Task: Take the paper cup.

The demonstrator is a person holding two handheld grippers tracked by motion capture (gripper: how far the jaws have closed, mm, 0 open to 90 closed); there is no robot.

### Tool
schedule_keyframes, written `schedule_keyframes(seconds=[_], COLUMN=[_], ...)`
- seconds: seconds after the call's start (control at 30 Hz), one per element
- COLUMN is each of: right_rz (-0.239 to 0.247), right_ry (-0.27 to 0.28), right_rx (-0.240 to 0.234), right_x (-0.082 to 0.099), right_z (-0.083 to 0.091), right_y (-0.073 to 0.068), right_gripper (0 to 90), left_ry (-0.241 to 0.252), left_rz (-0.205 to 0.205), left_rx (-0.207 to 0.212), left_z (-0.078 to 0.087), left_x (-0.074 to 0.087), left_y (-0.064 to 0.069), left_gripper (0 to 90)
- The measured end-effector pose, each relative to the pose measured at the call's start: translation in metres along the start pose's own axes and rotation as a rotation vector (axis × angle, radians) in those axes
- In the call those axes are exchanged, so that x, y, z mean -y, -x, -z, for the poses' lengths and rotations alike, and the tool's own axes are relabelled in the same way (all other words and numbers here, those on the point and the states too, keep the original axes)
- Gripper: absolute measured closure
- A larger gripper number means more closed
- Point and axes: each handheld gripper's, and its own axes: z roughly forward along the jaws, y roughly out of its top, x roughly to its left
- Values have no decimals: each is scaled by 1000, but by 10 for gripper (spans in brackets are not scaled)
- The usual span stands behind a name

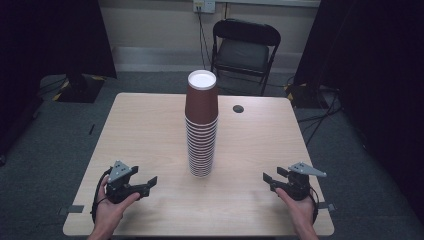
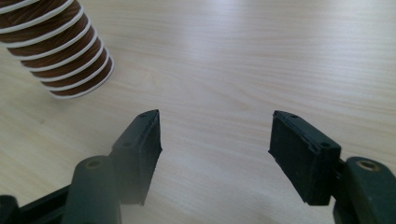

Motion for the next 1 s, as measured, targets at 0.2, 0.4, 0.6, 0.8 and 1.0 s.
schedule_keyframes(seconds=[0.2, 0.4, 0.6, 0.8, 1.0], right_rz=[-6, 2, 8, -15, -5], right_ry=[-21, -34, -24, -29, -20], right_rx=[-28, -66, -78, -74, -85], right_x=[1, 2, 0, 5, 5], right_z=[-4, -4, 0, 3, 5], right_y=[0, -2, -6, -7, -9], right_gripper=[343, 373, 364, 355, 349], left_ry=[2, 7, 37, 65, 104], left_rz=[-21, -36, -63, -78, -124], left_rx=[33, 36, 65, 85, 120], left_z=[-2, -2, -1, -1, 4], left_x=[-2, -6, -17, -27, -42], left_y=[3, 8, 19, 28, 39], left_gripper=[165, 179, 180, 169, 156])
